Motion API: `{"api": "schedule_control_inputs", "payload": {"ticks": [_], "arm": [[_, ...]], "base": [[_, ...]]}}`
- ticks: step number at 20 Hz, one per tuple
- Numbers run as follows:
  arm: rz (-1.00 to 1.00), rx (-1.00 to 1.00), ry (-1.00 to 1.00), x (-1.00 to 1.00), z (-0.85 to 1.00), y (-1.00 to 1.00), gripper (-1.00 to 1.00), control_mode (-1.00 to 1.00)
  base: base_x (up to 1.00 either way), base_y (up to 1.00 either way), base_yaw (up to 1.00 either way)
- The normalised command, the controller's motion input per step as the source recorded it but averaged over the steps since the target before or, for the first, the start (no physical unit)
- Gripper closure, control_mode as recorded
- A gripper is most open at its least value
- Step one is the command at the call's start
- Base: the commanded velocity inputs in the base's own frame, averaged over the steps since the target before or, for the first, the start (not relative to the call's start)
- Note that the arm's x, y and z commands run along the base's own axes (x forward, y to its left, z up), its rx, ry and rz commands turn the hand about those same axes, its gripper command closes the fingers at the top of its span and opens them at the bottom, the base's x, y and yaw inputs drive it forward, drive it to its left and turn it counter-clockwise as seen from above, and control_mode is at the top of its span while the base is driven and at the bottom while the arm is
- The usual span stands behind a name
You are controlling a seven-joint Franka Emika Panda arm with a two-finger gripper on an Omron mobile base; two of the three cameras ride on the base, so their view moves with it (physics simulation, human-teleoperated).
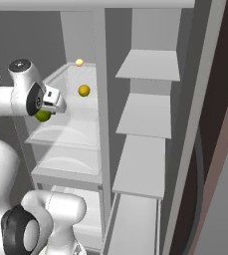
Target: Take the lime and lemon from the fridge shelf and place them in the freezer drawer to begin freezing them.
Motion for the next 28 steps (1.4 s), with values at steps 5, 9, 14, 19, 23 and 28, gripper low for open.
{"api": "schedule_control_inputs", "payload": {"ticks": [5, 9, 14, 19, 23, 28], "arm": [[-0.09, 0.0, 0.16, -1.0, -0.41, -0.6, 1.0, -1.0], [-0.04, 0.03, 0.04, -0.95, -0.2, -0.84, 1.0, -1.0], [0.0, 0.0, 0.0, -0.09, 0.0, -0.1, 1.0, -1.0], [0.0, 0.0, 0.0, 0.0, 0.0, 0.0, 1.0, -1.0], [0.0, 0.0, 0.0, -0.02, 0.0, 0.0, 1.0, 1.0], [0.0, 0.0, 0.0, 0.0, 0.0, 0.0, 1.0, 1.0]], "base": [[0.0, 0.0, 0.0], [0.0, 0.0, 0.0], [0.0, 0.0, 0.0], [0.0, 0.0, 0.0], [-0.2, 0.0, -0.01], [-0.59, 0.0, -0.14]]}}
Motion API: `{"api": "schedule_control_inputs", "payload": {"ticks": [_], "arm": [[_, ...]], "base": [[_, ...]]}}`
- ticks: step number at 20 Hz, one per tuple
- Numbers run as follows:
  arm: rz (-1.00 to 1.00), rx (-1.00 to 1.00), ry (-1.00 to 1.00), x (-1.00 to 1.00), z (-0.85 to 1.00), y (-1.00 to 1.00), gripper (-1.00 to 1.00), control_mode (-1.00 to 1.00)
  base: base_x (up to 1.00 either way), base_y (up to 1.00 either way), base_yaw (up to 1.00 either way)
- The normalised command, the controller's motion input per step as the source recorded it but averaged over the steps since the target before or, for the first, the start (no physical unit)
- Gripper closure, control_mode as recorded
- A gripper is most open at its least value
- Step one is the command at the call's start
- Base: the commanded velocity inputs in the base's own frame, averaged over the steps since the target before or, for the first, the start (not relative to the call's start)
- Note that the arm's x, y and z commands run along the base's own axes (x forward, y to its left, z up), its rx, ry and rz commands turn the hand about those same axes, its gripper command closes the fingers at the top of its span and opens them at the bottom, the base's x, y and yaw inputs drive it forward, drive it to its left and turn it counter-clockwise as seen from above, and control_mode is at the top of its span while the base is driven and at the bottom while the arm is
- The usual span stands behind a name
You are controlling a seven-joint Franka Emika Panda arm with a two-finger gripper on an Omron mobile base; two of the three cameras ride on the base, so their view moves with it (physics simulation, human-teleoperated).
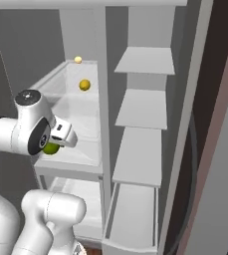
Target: Take the lime and lemon from the fridge shelf and place them in the freezer drawer to begin freezing them.
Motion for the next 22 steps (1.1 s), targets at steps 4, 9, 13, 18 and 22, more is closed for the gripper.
{"api": "schedule_control_inputs", "payload": {"ticks": [4, 9, 13, 18, 22], "arm": [[0.0, 0.0, 0.0, 0.0, 0.0, 0.0, 1.0, 1.0], [0.0, 0.0, 0.0, 0.0, 0.0, 0.0, 1.0, 1.0], [0.0, 0.0, 0.0, 0.0, 0.0, 0.0, 1.0, 1.0], [0.0, 0.0, 0.0, 0.0, 0.0, 0.0, 1.0, 1.0], [0.0, 0.0, 0.0, 0.0, 0.0, 0.0, 1.0, -1.0]], "base": [[-0.63, 0.0, -0.26], [-0.6, 0.0, -0.37], [-0.42, 0.0, -0.42], [-0.14, 0.0, -0.31], [0.0, 0.0, 0.0]]}}
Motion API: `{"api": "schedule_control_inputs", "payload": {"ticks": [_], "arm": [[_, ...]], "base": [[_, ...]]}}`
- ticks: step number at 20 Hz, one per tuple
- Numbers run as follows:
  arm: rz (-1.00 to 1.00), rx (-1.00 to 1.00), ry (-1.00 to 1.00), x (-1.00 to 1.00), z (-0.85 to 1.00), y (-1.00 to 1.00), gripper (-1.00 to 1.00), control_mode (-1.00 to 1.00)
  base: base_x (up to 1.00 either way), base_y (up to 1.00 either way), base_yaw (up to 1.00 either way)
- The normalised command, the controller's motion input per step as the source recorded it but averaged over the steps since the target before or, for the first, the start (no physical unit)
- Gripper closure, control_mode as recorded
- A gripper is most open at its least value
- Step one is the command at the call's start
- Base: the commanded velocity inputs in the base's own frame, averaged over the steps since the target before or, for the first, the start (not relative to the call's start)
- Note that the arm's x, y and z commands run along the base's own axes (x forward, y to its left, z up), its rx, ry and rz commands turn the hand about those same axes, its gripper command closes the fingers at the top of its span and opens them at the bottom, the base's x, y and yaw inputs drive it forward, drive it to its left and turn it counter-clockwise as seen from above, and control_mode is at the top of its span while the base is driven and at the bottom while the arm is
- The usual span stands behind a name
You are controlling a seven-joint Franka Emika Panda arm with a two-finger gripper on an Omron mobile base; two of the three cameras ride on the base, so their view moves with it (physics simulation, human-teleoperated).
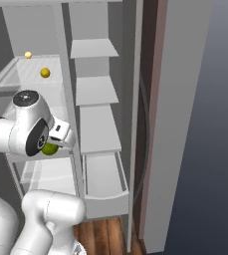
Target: Take the lime and lemon from the fridge shelf and place them in the freezer drawer to begin freezing them.
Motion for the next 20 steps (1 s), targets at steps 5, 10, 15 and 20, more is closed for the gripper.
{"api": "schedule_control_inputs", "payload": {"ticks": [5, 10, 15, 20], "arm": [[0.0, 0.0, 0.09, 0.3, -0.14, -0.09, 1.0, -1.0], [0.0, 0.0, 0.22, 0.41, -0.36, -0.22, 1.0, -1.0], [-0.04, 0.0, 0.24, 0.44, -0.59, -0.22, 1.0, -1.0], [-0.08, 0.0, 0.22, 0.59, -0.66, -0.02, 1.0, -1.0]], "base": [[0.0, 0.0, 0.0], [0.0, 0.0, 0.0], [0.0, 0.0, 0.0], [0.0, 0.0, 0.0]]}}
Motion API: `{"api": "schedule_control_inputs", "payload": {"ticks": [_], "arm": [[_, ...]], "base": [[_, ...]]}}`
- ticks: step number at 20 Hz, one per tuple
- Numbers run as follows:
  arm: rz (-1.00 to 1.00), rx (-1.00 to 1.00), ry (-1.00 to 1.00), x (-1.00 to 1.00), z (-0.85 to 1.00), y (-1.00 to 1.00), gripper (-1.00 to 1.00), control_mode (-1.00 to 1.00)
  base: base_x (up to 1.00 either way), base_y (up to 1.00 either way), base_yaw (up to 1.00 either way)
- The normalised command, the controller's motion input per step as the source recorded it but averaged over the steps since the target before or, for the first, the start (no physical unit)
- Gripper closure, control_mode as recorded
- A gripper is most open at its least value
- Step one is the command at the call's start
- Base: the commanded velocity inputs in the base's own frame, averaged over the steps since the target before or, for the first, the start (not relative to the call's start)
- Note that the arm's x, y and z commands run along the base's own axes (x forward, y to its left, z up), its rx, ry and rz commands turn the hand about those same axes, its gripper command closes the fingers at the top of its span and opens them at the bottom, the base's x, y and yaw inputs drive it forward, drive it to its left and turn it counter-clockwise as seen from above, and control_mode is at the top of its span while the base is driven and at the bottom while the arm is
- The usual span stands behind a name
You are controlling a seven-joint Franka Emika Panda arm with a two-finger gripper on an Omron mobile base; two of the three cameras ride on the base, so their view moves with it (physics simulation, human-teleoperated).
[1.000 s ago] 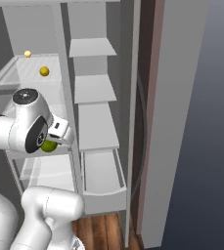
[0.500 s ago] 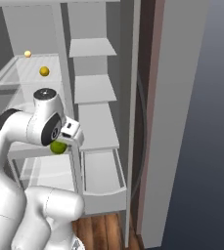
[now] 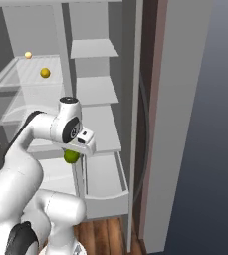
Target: Take the lime and lemon from the fridge shelf and place them in the freezer drawer to begin freezing them.
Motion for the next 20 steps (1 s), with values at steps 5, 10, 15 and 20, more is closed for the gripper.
{"api": "schedule_control_inputs", "payload": {"ticks": [5, 10, 15, 20], "arm": [[-0.08, -0.01, 0.14, 0.56, -0.63, 0.0, 1.0, -1.0], [-0.09, -0.02, 0.09, 0.5, -0.63, -0.1, 1.0, -1.0], [-0.07, -0.05, 0.0, 0.27, -0.75, -0.26, 1.0, -1.0], [-0.06, -0.1, -0.03, 0.2, -0.73, -0.25, 1.0, -1.0]], "base": [[0.0, 0.0, 0.0], [0.0, 0.0, 0.0], [0.0, 0.0, 0.0], [0.0, 0.0, 0.0]]}}
